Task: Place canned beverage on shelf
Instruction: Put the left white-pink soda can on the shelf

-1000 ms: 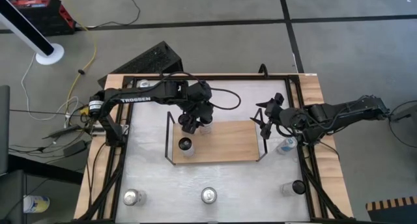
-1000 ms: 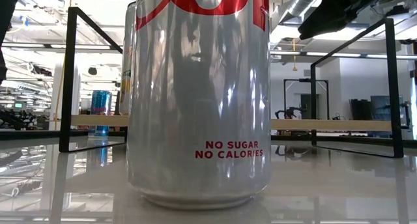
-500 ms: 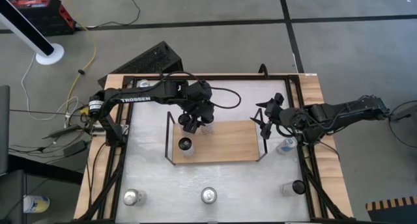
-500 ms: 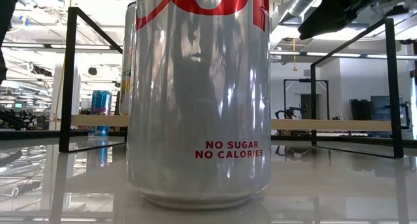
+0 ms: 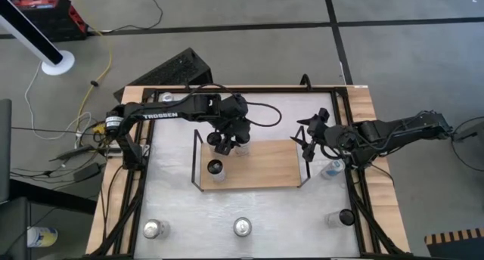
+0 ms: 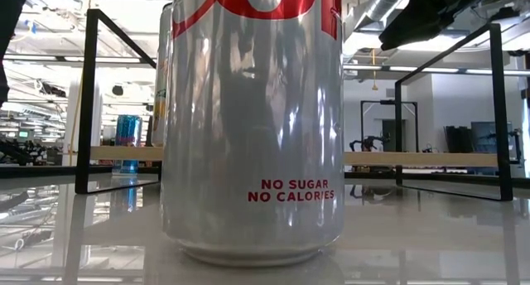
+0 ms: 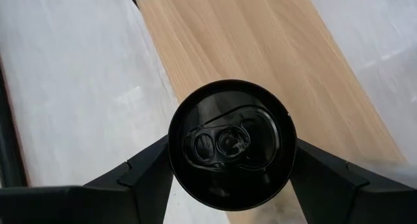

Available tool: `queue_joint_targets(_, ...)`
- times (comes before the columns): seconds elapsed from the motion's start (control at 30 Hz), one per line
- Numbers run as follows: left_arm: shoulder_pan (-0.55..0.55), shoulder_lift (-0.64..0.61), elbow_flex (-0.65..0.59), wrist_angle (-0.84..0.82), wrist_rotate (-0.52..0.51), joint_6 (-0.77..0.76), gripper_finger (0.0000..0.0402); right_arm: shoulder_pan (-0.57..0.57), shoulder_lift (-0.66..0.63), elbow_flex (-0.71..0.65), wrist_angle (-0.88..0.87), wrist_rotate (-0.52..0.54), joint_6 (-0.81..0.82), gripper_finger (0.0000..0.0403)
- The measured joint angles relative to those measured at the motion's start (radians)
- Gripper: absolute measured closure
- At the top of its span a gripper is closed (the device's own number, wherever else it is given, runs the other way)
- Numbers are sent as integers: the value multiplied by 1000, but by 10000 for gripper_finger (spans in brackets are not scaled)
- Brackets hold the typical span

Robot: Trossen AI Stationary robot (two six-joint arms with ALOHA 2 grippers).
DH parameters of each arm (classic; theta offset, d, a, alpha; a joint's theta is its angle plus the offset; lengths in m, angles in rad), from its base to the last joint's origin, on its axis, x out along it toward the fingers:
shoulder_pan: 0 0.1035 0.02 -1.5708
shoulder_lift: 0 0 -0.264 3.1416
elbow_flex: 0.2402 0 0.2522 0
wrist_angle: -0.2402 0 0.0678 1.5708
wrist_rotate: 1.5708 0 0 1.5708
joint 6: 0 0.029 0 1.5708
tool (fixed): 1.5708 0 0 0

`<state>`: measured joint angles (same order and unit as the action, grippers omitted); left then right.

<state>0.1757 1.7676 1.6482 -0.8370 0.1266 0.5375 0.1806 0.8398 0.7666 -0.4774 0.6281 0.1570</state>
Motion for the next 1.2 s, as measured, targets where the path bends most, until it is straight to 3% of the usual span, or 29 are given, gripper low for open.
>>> queue_joint_targets(1.2,-7,-17,-1,-94,-31,-4,155,0,0,0,0,0,0,78)
